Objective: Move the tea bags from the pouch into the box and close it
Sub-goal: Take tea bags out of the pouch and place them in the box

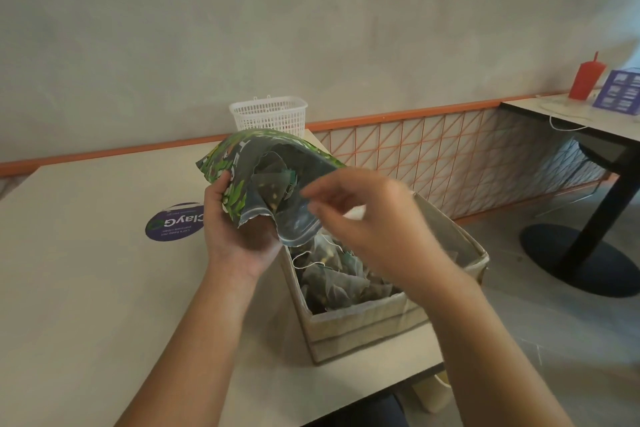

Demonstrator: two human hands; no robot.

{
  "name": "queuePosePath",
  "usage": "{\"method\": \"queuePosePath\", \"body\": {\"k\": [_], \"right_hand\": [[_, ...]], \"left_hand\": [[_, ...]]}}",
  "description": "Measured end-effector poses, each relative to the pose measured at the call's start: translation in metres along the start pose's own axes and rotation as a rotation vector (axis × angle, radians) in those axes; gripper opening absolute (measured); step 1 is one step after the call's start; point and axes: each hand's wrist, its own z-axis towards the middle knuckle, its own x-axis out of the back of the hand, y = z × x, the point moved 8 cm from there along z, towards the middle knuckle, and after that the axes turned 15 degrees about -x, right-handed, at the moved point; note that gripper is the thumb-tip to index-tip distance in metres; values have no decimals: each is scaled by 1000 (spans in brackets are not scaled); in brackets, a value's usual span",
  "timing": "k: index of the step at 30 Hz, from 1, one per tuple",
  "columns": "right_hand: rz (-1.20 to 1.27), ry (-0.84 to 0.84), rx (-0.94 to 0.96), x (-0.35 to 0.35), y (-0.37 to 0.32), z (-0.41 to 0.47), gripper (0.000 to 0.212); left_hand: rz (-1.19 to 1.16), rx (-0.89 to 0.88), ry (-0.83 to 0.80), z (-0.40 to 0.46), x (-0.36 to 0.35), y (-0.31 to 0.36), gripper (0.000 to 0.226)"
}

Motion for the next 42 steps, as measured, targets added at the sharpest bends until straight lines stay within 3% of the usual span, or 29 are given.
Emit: {"method": "queuePosePath", "body": {"k": [3,10,15,24,32,36,42], "right_hand": [[-157,-42,76,-36,-12,10,27],[-564,-131,11,-83,-2,50,67],[-637,-153,18,-87,0,47,41],[-446,-131,86,-64,-4,24,22],[133,86,66,8,11,10,18],[310,178,-39,41,32,9,17],[209,298,-190,66,73,10,16]], "left_hand": [[2,9,3,-3,-2,1,42],[40,6,27,-5,2,2,35],[67,-16,34,-3,4,7,40],[74,-3,32,-1,3,6,44],[-12,2,-43,6,-2,5,40],[-22,0,-76,8,-4,5,40],[-26,1,-102,7,-6,2,42]]}}
